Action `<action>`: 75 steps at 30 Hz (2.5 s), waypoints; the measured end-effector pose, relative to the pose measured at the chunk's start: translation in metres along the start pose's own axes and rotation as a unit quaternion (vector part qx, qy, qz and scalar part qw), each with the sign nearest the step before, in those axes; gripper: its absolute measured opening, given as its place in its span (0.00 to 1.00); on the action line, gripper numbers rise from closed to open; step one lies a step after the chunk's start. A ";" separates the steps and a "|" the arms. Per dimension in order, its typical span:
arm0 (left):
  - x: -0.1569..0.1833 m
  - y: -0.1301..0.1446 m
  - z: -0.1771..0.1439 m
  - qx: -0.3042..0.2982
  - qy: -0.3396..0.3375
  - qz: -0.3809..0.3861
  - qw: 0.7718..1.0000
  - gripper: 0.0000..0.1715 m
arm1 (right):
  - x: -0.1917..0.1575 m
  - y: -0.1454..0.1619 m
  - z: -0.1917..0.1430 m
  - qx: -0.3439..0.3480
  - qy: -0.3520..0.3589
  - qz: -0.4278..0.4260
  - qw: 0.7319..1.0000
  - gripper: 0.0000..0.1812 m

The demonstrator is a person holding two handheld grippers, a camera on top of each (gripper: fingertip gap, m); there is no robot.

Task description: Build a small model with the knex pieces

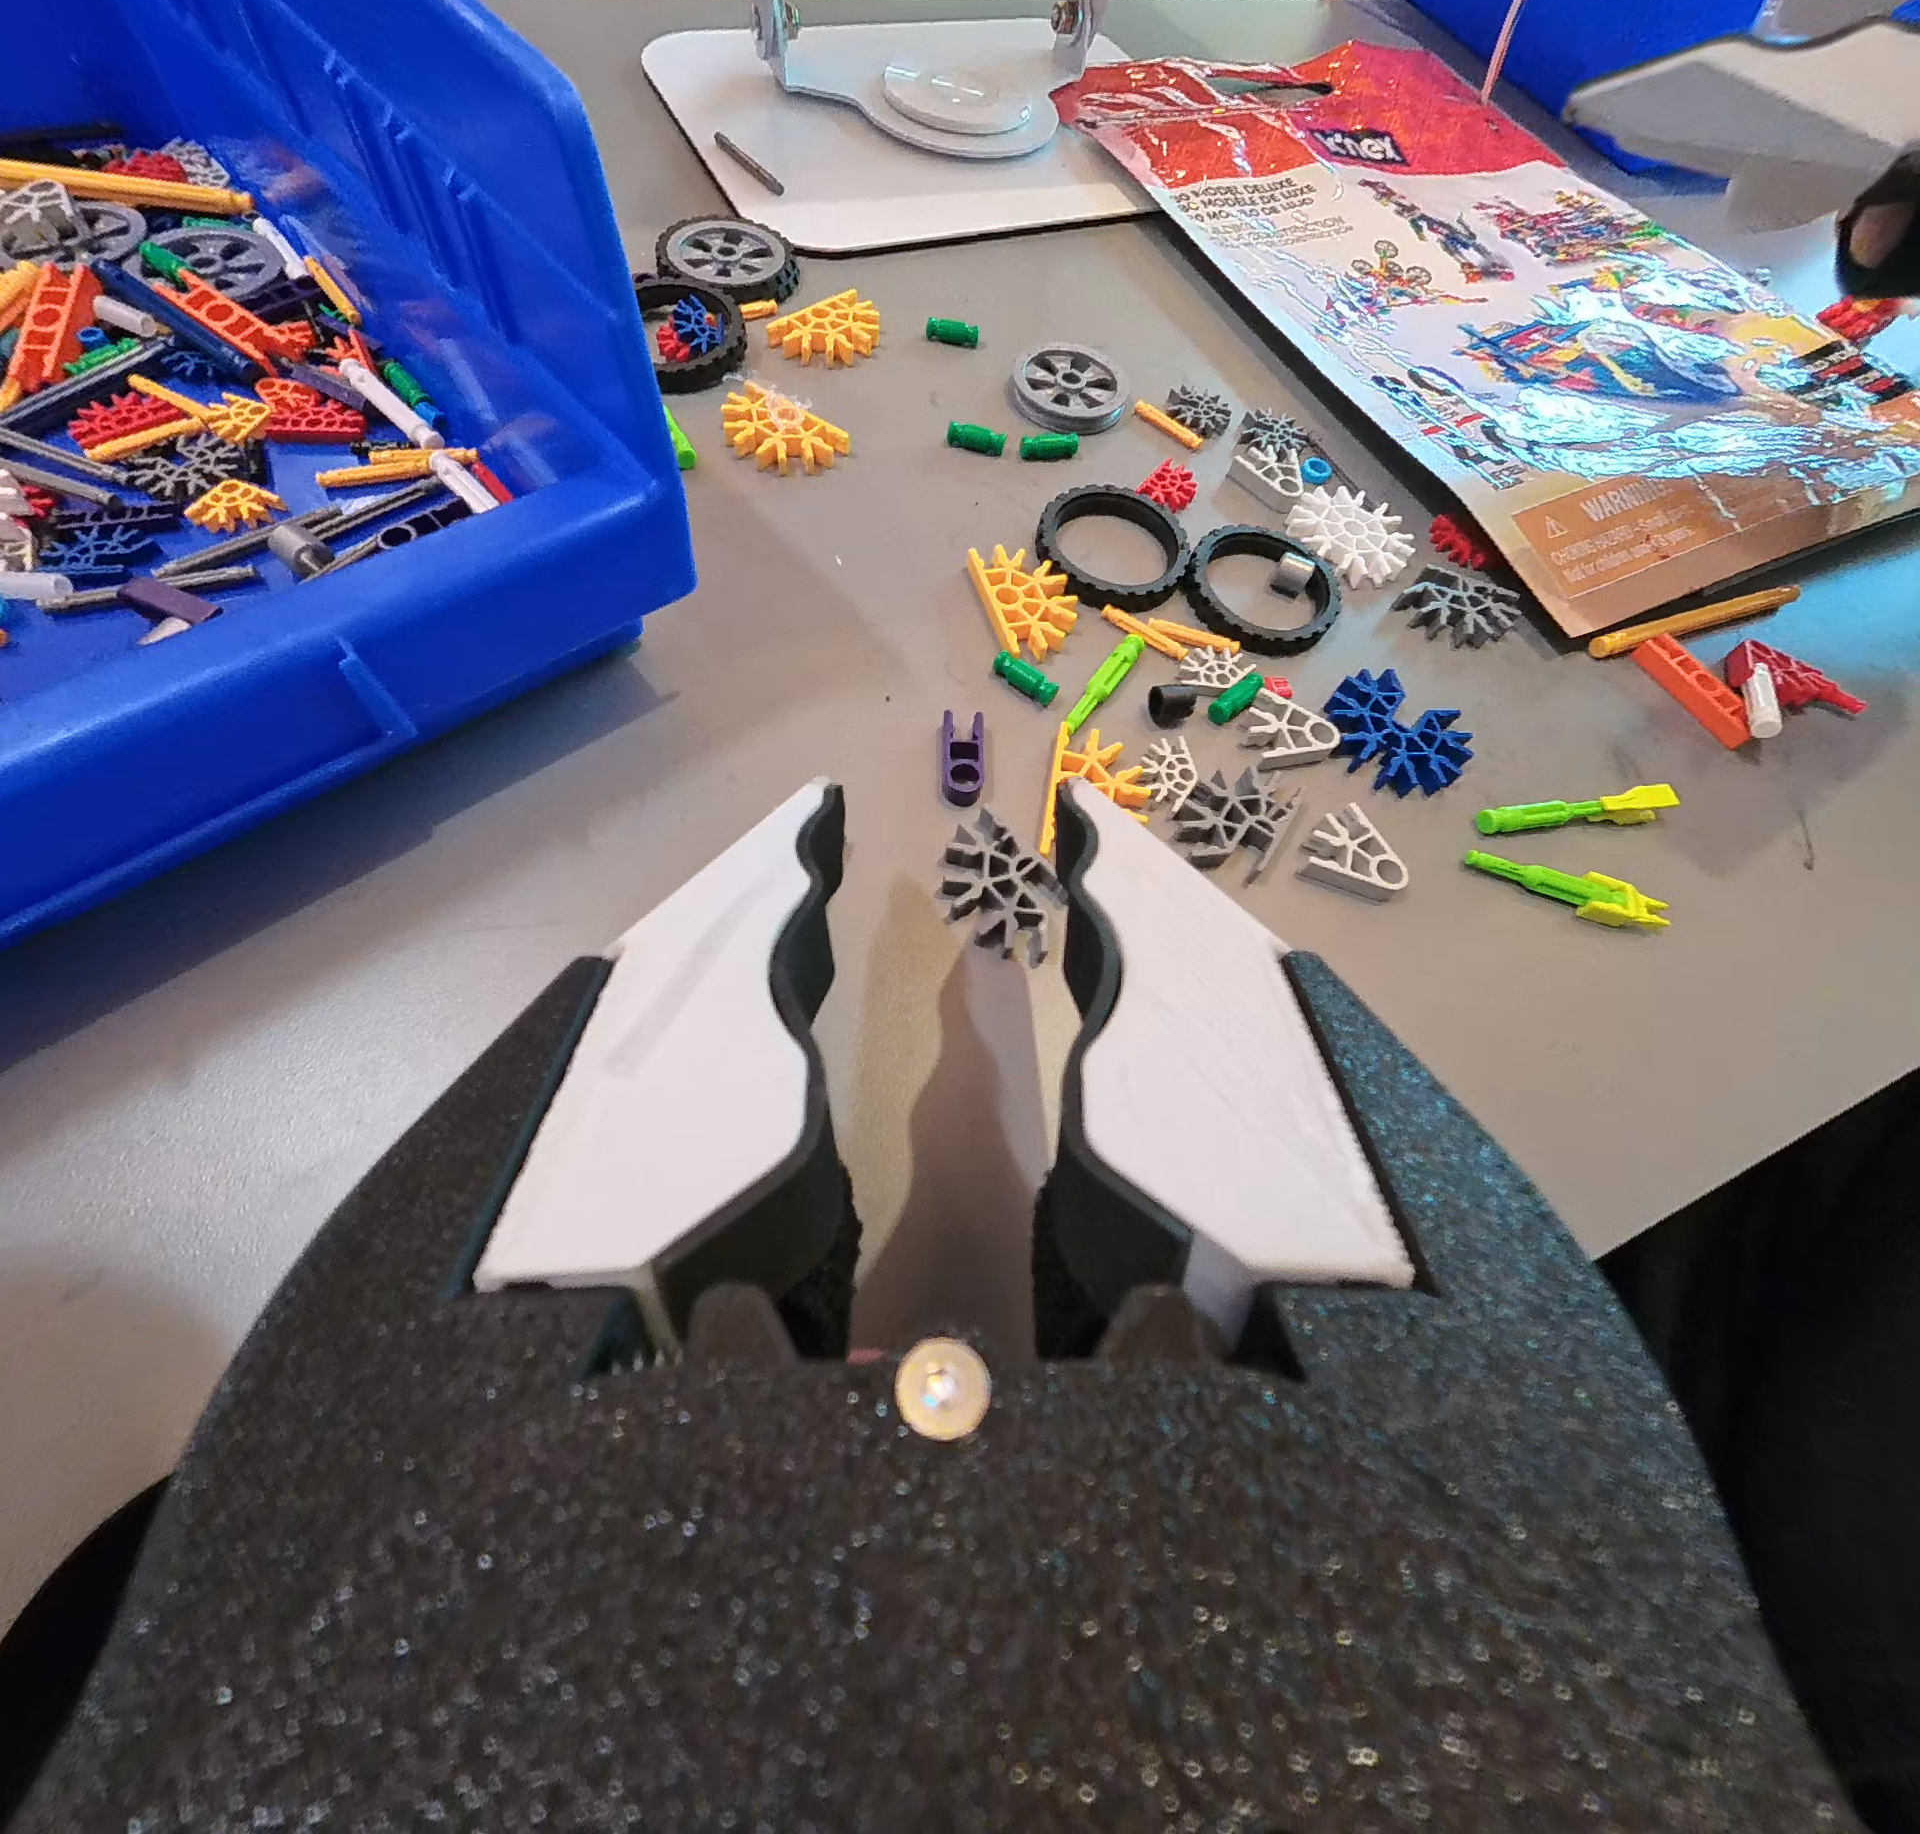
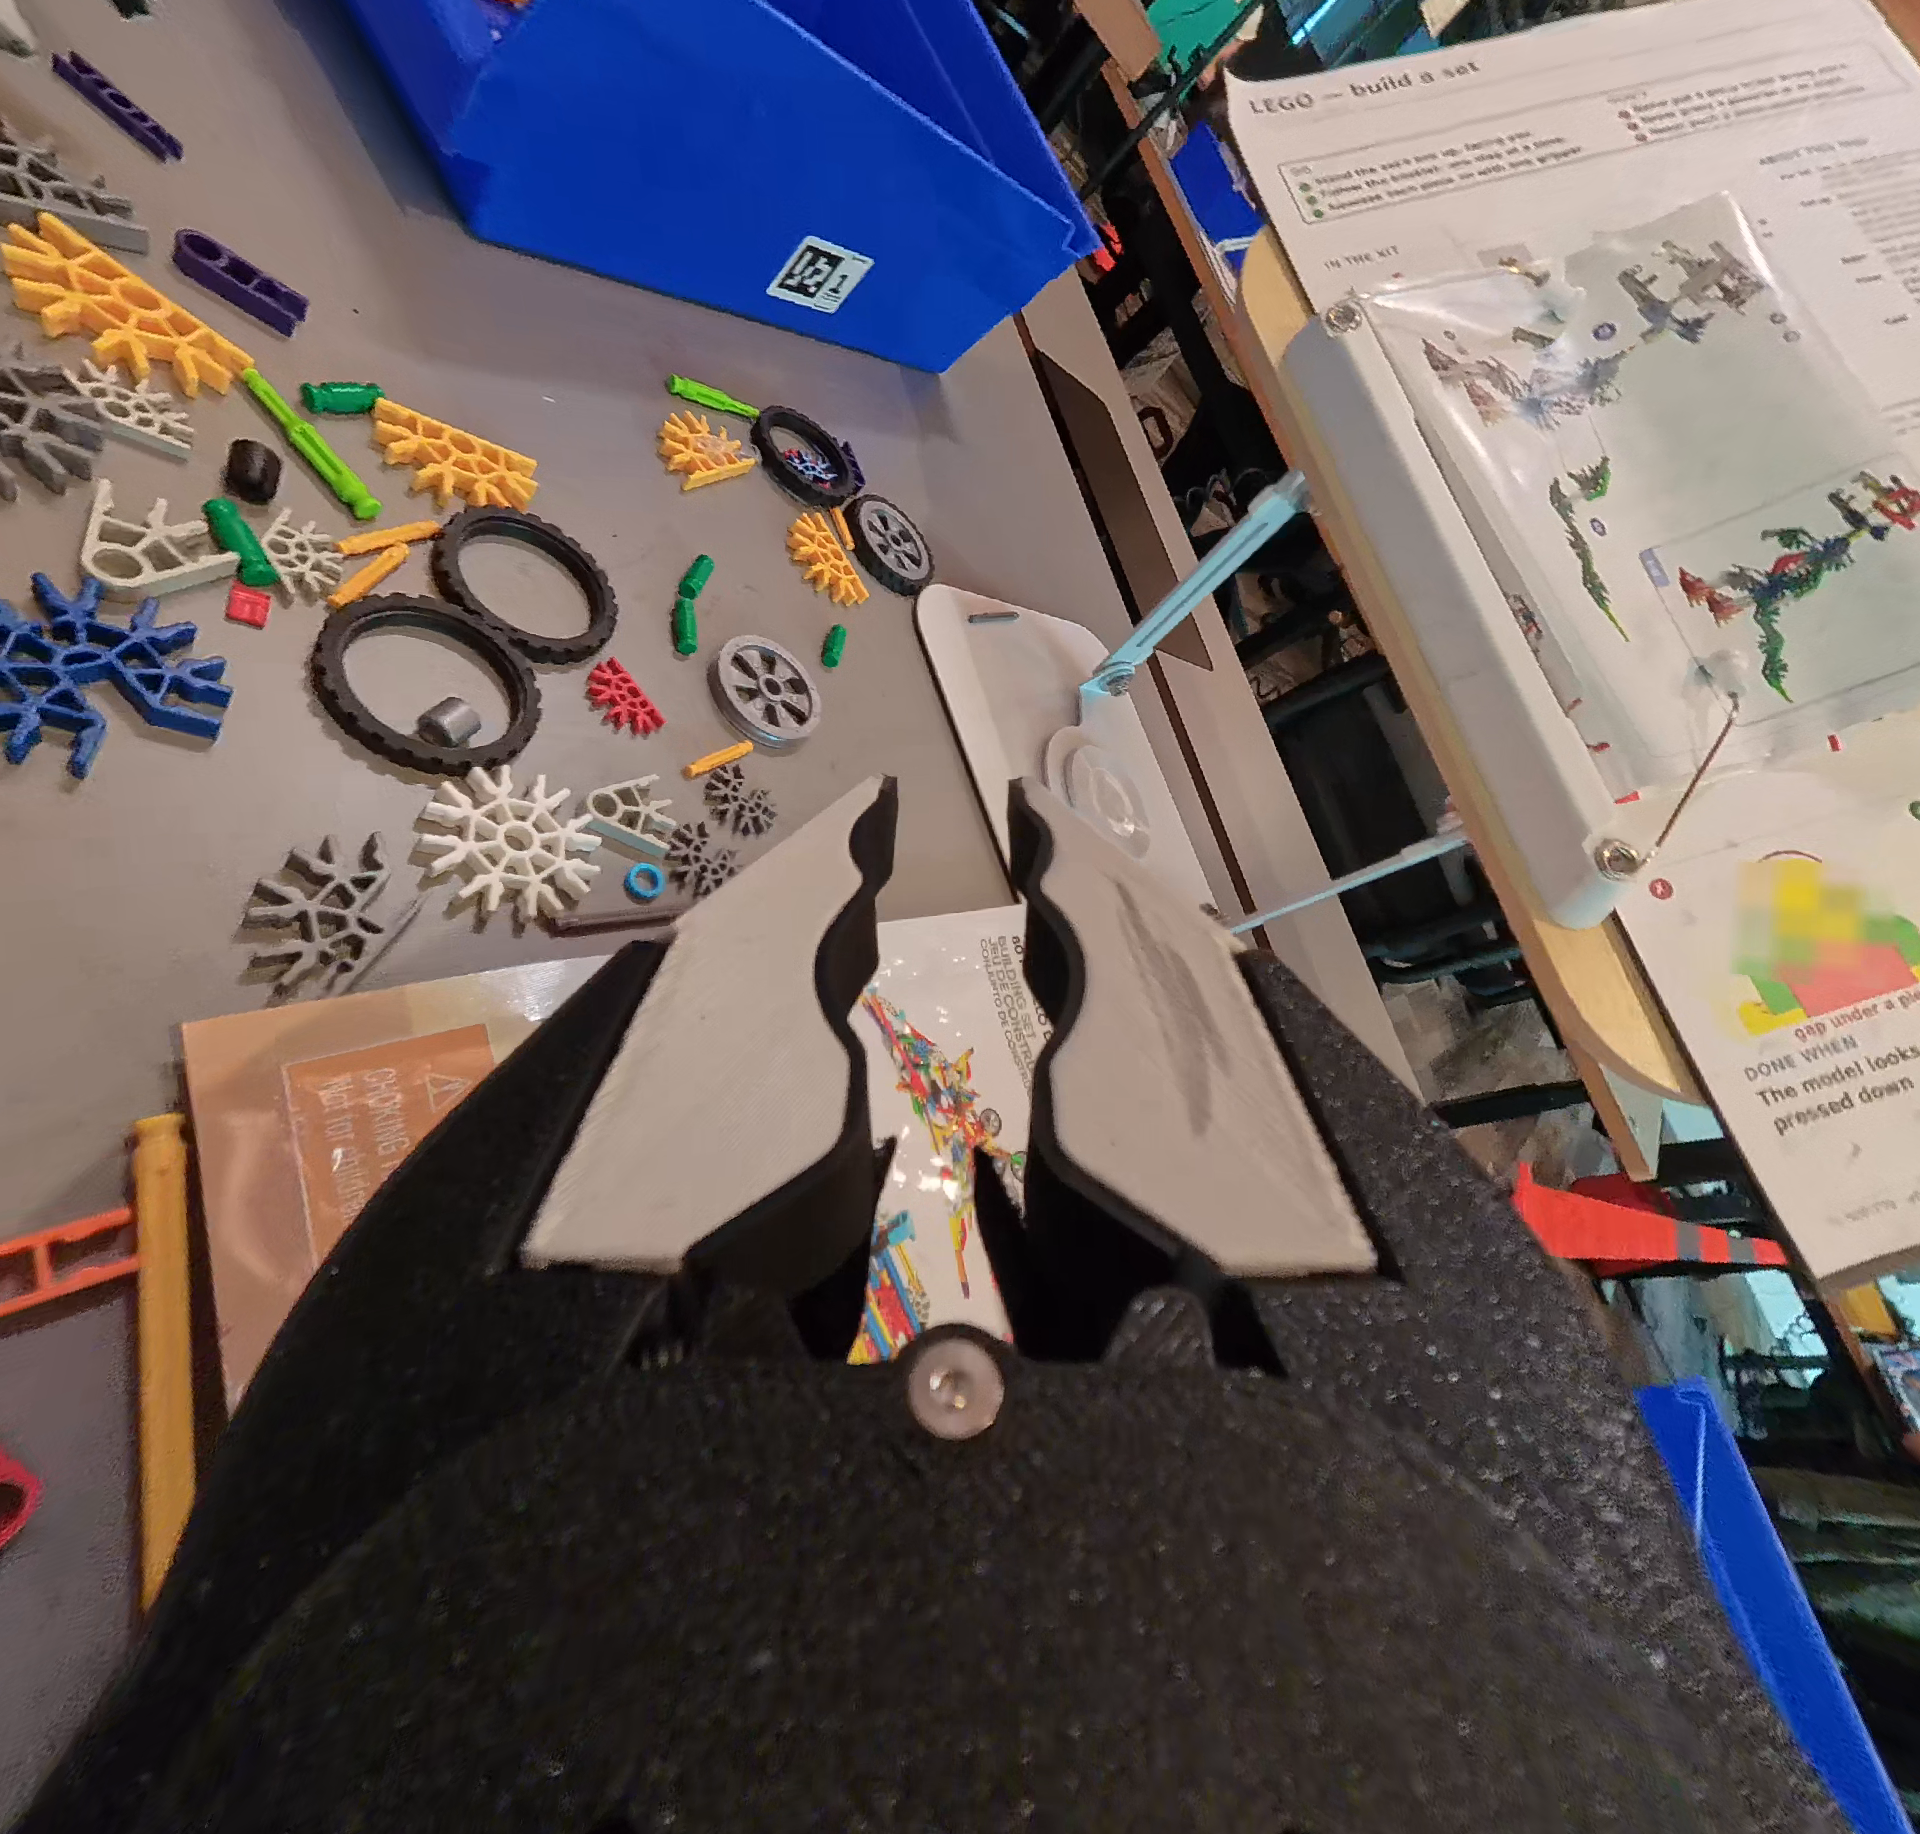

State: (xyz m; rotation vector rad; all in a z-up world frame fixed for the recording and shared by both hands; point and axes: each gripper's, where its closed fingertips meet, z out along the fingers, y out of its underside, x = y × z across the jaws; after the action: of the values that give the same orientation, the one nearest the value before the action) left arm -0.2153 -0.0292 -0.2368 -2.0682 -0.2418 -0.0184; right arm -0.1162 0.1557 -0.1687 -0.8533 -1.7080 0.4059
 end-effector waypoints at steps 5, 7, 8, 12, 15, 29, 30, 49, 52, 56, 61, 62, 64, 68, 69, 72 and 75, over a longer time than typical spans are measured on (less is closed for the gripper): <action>0.000 0.000 0.000 0.000 0.000 -0.001 1.000 0.23 | -0.013 -0.004 0.001 0.002 -0.009 -0.046 0.999 0.11; 0.000 0.000 0.000 -0.001 0.000 -0.001 1.000 0.23 | -0.017 -0.006 0.001 0.005 -0.014 -0.054 0.998 0.11; 0.000 0.000 0.000 -0.001 0.000 -0.001 1.000 0.23 | -0.019 -0.007 0.001 0.005 -0.016 -0.058 0.998 0.11; 0.000 0.000 0.001 -0.002 0.001 -0.002 1.000 0.23 | -0.021 -0.007 0.001 0.006 -0.018 -0.066 0.998 0.11; 0.000 0.000 0.000 -0.001 0.001 -0.002 1.000 0.22 | -0.021 -0.007 0.000 0.006 -0.018 -0.068 0.998 0.11; -0.001 -0.005 -0.004 0.023 -0.008 0.000 1.000 0.23 | -0.015 -0.003 -0.001 0.003 -0.059 0.042 0.997 0.11; -0.002 -0.008 -0.007 0.037 -0.015 0.002 0.999 0.23 | -0.020 0.001 -0.002 -0.004 -0.094 0.074 0.993 0.11; 0.072 0.005 -0.026 0.052 0.006 0.129 0.990 0.27 | -0.167 -0.012 -0.058 -0.039 -0.463 0.032 0.885 0.10; 0.084 0.004 -0.020 0.043 0.012 0.156 0.987 0.27 | -0.174 -0.004 -0.055 -0.063 -0.464 0.023 0.883 0.05; 0.101 -0.003 -0.013 0.045 0.034 0.179 0.982 0.27 | -0.174 -0.004 -0.053 -0.064 -0.462 0.023 0.884 0.03; 0.125 -0.009 -0.001 0.034 0.064 0.212 0.975 0.27 | -0.162 -0.005 -0.046 -0.058 -0.437 0.036 0.897 0.03; 0.130 -0.011 0.001 0.033 0.071 0.223 0.972 0.27 | -0.157 -0.007 -0.044 -0.051 -0.427 0.043 0.902 0.03; 0.136 -0.016 0.009 0.029 0.067 0.250 0.966 0.26 | -0.146 -0.015 -0.044 -0.023 -0.417 0.055 0.907 0.03; 0.140 -0.018 0.026 0.002 0.067 0.294 0.954 0.19 | -0.126 -0.026 -0.044 0.018 -0.387 0.062 0.920 0.03; 0.140 -0.019 0.028 0.000 0.063 0.304 0.951 0.14 | -0.122 -0.027 -0.043 0.023 -0.380 0.062 0.923 0.03; 0.137 -0.024 0.031 0.002 0.055 0.321 0.946 0.10 | -0.115 -0.029 -0.042 0.033 -0.366 0.059 0.928 0.02; 0.134 -0.029 0.032 0.009 0.049 0.320 0.946 0.06 | -0.110 -0.033 -0.042 0.042 -0.357 0.066 0.931 0.02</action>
State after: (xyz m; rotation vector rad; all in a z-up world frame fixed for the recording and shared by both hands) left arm -0.0920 0.0339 -0.2117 -2.0331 0.4943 0.2756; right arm -0.0757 0.0474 -0.2098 -0.8090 -2.2777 0.9629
